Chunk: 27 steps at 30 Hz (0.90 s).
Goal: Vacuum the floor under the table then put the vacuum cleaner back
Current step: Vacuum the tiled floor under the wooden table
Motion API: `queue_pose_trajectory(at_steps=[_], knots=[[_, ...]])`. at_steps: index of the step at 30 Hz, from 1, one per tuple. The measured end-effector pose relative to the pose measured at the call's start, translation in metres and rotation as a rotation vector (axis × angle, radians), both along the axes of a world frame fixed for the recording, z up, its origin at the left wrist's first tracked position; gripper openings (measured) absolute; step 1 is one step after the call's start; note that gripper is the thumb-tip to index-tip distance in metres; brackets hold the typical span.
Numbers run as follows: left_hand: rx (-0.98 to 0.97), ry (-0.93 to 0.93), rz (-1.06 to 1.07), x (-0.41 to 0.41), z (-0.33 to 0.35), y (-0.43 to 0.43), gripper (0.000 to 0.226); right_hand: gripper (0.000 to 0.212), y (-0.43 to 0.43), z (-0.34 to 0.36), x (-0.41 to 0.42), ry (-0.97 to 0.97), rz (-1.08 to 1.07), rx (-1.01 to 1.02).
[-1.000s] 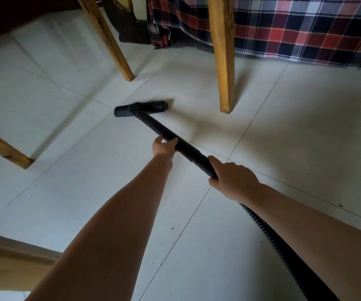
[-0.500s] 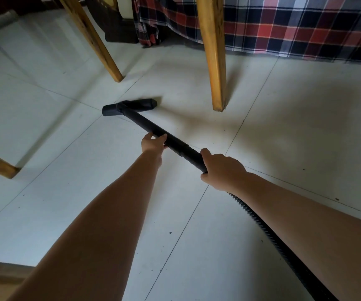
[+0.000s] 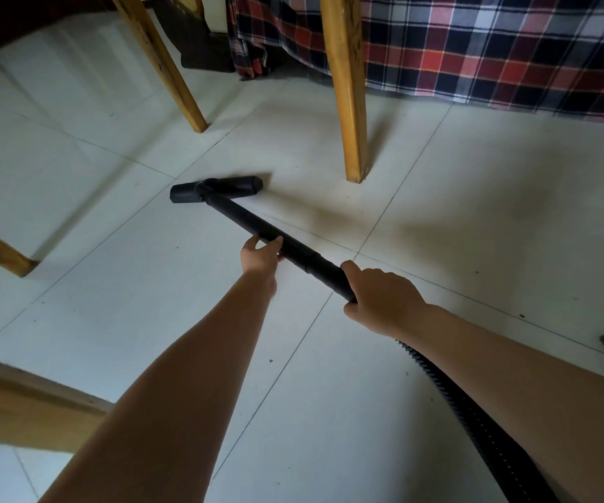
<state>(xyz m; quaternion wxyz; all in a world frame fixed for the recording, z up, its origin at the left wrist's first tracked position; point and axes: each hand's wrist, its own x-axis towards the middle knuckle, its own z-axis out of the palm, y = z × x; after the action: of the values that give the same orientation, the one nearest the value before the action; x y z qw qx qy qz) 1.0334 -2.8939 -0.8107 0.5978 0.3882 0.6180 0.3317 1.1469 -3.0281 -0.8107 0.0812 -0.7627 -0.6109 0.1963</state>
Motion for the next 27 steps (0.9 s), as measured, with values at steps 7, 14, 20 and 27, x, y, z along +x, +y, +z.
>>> queue_pose_trajectory(at_steps=[7, 14, 20, 27], knots=[[0.001, -0.009, 0.041, -0.016, 0.011, -0.037, 0.050, 0.030, -0.029, 0.020, -0.009, -0.043, 0.057, -0.019], [-0.012, 0.003, 0.122, -0.042, 0.015, -0.057, 0.052, 0.030, -0.043, 0.025, -0.028, -0.041, 0.122, -0.021], [-0.009, -0.008, 0.160, -0.055, 0.019, -0.065, 0.050, 0.029, -0.045, 0.028, -0.034, -0.033, 0.166, -0.019], [-0.011, 0.001, 0.213, -0.073, 0.013, -0.067, 0.047, 0.027, -0.042, 0.029, -0.039, 0.011, 0.220, -0.057]])
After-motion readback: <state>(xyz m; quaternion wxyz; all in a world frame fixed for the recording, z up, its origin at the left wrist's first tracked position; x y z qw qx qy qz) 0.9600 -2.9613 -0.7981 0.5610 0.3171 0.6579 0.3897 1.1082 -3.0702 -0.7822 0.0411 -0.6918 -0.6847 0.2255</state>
